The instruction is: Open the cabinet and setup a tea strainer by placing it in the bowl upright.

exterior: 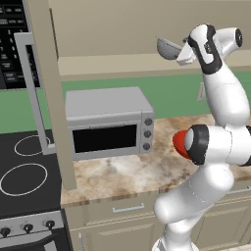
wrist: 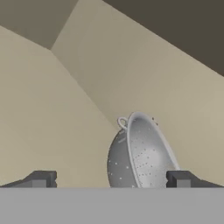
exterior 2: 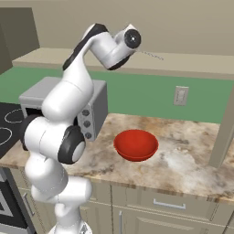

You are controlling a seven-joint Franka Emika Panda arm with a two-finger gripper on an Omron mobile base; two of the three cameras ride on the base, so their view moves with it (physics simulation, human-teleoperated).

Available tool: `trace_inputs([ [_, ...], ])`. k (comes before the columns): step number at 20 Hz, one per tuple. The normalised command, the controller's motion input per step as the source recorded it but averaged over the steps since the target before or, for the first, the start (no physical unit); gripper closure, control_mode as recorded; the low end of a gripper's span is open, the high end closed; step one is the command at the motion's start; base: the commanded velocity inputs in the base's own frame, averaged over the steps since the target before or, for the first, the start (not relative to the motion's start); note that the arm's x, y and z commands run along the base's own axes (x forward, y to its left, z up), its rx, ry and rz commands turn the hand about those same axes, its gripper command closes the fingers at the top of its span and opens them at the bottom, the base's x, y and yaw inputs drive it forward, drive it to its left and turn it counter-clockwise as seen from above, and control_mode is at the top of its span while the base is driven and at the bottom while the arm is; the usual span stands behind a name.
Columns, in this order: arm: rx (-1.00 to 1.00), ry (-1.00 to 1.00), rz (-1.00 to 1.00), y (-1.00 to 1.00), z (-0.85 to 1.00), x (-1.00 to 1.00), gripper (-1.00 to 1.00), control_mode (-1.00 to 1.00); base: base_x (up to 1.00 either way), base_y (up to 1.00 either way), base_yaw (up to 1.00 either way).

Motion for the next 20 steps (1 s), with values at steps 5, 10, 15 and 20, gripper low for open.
trace_inputs([
  [5, -0.08, 0.11, -0.11, 0.00, 0.00, 0.14, -1.00, -1.00, 0.00, 0.00, 0.00],
  [10, -0.02, 0.09, -0.05, 0.00, 0.00, 0.01, -1.00, -1.00, 0.00, 0.00, 0.00],
  [15, 0.00, 0.02, -0.01, 0.00, 0.03, -0.01, -1.00, -1.00, 0.00, 0.00, 0.00],
  [20, 0.00, 0.00, 0.00, 0.05, 0.00, -0.03, -1.00, -1.00, 0.00, 0.00, 0.00],
])
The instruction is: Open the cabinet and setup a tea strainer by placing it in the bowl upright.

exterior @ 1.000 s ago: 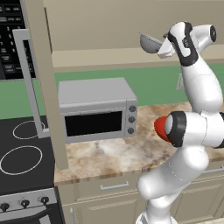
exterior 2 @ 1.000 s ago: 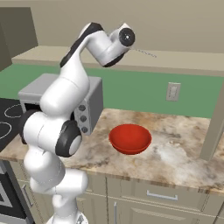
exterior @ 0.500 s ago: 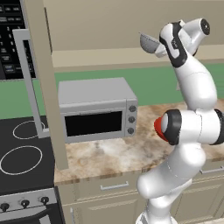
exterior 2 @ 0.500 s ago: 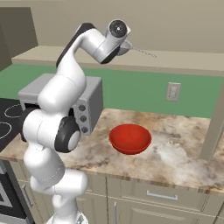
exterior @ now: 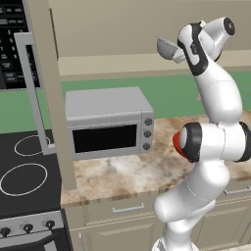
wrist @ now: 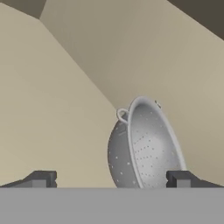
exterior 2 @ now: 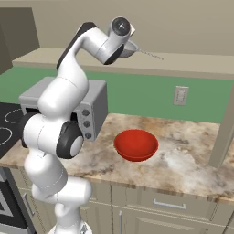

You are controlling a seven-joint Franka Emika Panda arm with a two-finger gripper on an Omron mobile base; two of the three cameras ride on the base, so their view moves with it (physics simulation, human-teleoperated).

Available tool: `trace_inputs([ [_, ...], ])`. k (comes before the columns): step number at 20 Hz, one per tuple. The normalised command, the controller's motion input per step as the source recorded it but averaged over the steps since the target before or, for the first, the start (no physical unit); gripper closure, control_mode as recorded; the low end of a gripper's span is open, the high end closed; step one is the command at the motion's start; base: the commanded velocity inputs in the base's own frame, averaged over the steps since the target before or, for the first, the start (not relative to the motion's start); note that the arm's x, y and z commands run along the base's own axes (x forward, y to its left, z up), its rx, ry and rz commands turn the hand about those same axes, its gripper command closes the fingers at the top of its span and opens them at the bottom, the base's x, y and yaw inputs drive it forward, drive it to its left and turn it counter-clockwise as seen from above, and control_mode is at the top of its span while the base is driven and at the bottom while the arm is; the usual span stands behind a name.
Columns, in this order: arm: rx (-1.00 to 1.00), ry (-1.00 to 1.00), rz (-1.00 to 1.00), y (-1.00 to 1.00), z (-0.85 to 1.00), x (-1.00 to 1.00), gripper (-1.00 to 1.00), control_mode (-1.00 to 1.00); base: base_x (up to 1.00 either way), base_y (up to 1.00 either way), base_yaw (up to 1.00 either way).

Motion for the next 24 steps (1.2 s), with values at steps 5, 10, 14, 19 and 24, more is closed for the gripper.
trace_inputs([
  [5, -0.08, 0.01, -0.09, 0.01, -0.18, 0.00, -1.00, -1.00, 0.00, 0.00, 0.00],
  [10, -0.13, 0.02, -0.15, 0.06, -0.13, 0.00, -1.00, -1.00, 0.00, 0.00, 0.00],
  [14, -0.04, 0.00, -0.08, 0.13, 0.02, 0.00, -1.00, -1.00, 0.00, 0.00, 0.00],
  [19, 0.00, 0.00, -0.05, 0.25, 0.10, -0.03, -1.00, -1.00, 0.00, 0.00, 0.00],
  [24, -0.01, 0.07, -0.07, 0.08, 0.04, 0.01, -1.00, -1.00, 0.00, 0.00, 0.00],
])
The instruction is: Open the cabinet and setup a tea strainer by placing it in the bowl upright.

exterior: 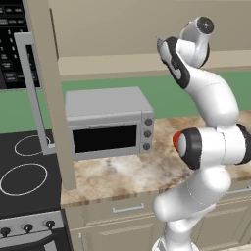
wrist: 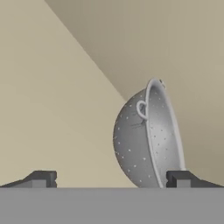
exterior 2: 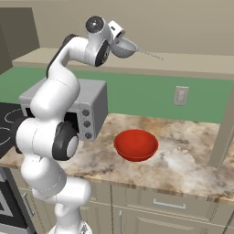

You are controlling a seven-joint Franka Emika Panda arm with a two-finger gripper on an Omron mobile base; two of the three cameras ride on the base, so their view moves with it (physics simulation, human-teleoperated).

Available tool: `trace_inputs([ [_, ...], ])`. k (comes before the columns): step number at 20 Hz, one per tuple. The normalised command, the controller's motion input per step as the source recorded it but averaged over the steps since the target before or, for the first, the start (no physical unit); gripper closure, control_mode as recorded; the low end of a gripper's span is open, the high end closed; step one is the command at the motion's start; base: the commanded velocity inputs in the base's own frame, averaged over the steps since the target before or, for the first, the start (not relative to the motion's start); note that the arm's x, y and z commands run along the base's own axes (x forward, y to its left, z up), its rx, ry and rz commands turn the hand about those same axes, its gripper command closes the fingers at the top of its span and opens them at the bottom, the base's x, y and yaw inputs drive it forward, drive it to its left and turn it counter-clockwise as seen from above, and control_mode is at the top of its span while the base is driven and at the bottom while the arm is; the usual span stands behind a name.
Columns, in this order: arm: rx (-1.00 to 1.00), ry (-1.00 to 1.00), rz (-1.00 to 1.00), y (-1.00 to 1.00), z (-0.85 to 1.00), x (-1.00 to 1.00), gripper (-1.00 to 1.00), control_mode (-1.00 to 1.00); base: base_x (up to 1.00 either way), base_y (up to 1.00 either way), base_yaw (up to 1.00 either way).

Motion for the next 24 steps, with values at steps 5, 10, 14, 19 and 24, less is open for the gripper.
trace_inputs([
  [5, -0.06, 0.07, -0.19, 0.01, 0.13, 0.10, -1.00, -1.00, 0.00, 0.00, 0.00],
  [10, -0.03, 0.00, -0.12, 0.04, 0.15, 0.01, -1.00, -1.00, 0.00, 0.00, 0.00],
  [14, 0.00, 0.00, -0.06, 0.00, 0.00, 0.00, -1.00, -1.00, 0.00, 0.00, 0.00],
  [19, 0.00, 0.00, -0.03, 0.00, 0.00, 0.07, -1.00, -1.00, 0.00, 0.00, 0.00],
  [24, 0.00, 0.00, -0.01, 0.00, 0.00, 0.10, -1.00, -1.00, 0.00, 0.00, 0.00],
])
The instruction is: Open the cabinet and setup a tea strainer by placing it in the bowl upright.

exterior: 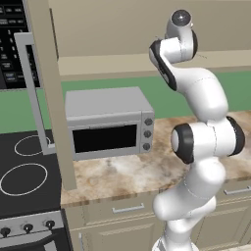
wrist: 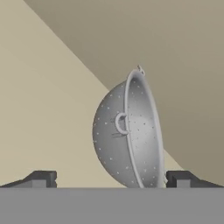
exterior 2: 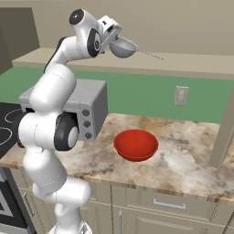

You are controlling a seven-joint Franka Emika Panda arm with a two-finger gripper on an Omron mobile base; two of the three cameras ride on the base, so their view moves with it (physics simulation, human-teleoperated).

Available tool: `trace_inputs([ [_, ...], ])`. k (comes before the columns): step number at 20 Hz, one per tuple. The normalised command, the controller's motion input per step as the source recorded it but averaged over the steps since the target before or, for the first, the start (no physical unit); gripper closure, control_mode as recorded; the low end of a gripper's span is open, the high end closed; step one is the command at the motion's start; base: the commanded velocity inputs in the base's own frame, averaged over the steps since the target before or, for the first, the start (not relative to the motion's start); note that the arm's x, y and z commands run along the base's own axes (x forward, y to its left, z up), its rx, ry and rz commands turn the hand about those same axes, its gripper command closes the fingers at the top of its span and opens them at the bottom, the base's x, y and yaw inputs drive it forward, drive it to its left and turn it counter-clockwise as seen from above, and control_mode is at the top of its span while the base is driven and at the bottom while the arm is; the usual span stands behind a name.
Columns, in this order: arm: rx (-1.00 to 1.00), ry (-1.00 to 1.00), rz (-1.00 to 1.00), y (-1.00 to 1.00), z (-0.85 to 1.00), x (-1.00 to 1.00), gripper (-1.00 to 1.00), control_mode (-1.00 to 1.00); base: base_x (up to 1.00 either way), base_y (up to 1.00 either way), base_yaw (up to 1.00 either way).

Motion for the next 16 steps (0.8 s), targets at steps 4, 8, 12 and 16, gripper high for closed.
trace_inputs([
  [4, 0.00, 0.01, -0.01, -0.05, -0.01, 0.15, -1.00, -1.00, 0.00, 0.00, 0.00],
  [8, 0.00, 0.01, 0.00, -0.15, 0.00, 0.11, -1.00, -1.00, 0.00, 0.00, 0.00],
  [12, 0.00, 0.02, -0.01, -0.14, -0.01, 0.12, -1.00, -1.00, 0.00, 0.00, 0.00],
  [16, 0.00, 0.04, -0.01, -0.11, -0.04, 0.18, -1.00, -1.00, 0.00, 0.00, 0.00],
])
